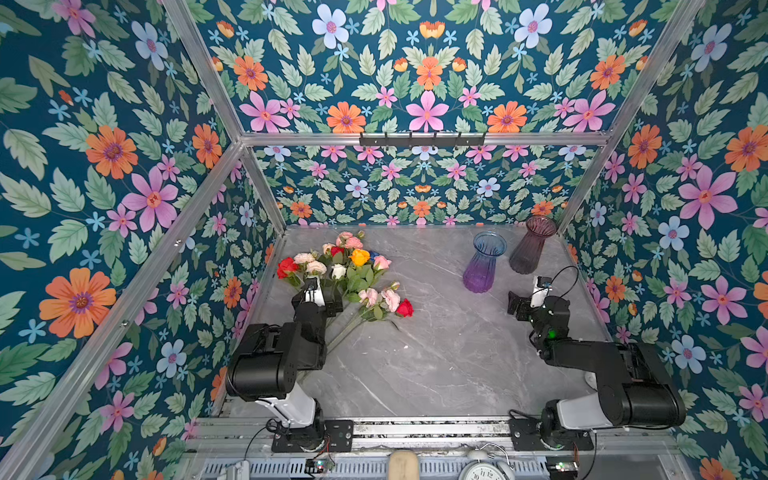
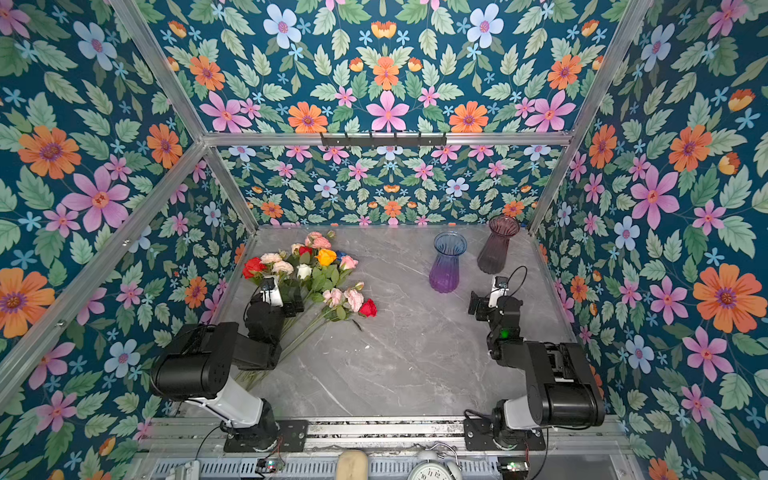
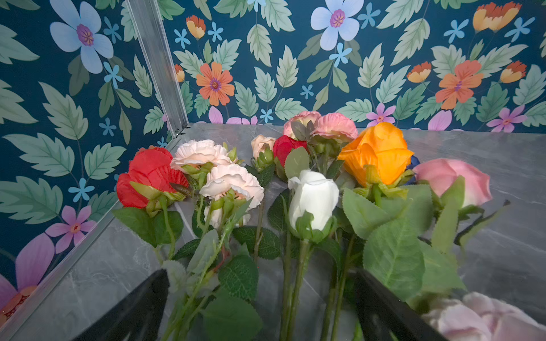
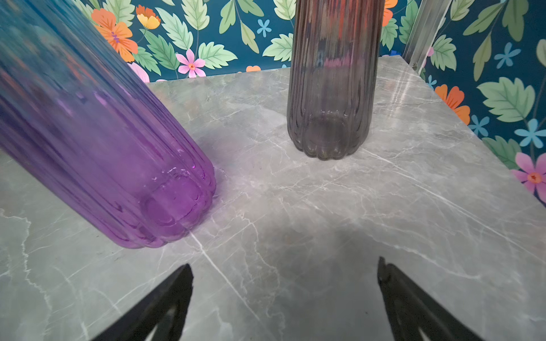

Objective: Arrange the flowers into the vase

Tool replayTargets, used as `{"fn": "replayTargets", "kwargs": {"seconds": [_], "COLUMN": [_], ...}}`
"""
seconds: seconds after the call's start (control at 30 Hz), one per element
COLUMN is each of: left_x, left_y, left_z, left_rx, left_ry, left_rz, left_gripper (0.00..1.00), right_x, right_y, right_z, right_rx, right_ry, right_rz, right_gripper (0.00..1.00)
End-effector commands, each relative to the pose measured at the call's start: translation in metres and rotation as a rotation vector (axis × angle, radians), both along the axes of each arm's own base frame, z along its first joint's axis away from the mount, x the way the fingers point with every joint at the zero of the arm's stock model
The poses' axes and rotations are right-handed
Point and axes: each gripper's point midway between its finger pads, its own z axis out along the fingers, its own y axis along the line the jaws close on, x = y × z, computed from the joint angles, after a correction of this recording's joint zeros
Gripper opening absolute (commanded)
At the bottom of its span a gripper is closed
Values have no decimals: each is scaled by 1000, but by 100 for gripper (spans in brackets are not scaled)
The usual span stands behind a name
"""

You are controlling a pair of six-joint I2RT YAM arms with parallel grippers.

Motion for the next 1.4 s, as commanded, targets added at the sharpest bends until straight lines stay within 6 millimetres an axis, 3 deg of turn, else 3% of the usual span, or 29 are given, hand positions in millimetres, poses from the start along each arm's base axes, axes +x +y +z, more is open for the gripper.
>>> {"fn": "replayTargets", "kwargs": {"seconds": [0.0, 0.93, 1.3, 1.37], "left_x": [1, 1, 0, -6], "left_y": [-1, -1, 6, 14], "left_z": [0, 0, 1, 7], "left_rx": [2, 2, 3, -4], "left_ry": [0, 0, -1, -26], "left_rz": [-6, -4, 38, 92], "left_gripper": [100, 100, 100, 100], "right_x": [3, 3, 3, 3], "right_y": [1, 2, 2, 2], "right_z": [6, 7, 7, 7], "right_rx": [-3, -2, 1, 3], "right_ry": [-29, -28, -28, -28], "right_rz": [4, 6, 6, 6], "right_gripper": [99, 99, 99, 99]}}
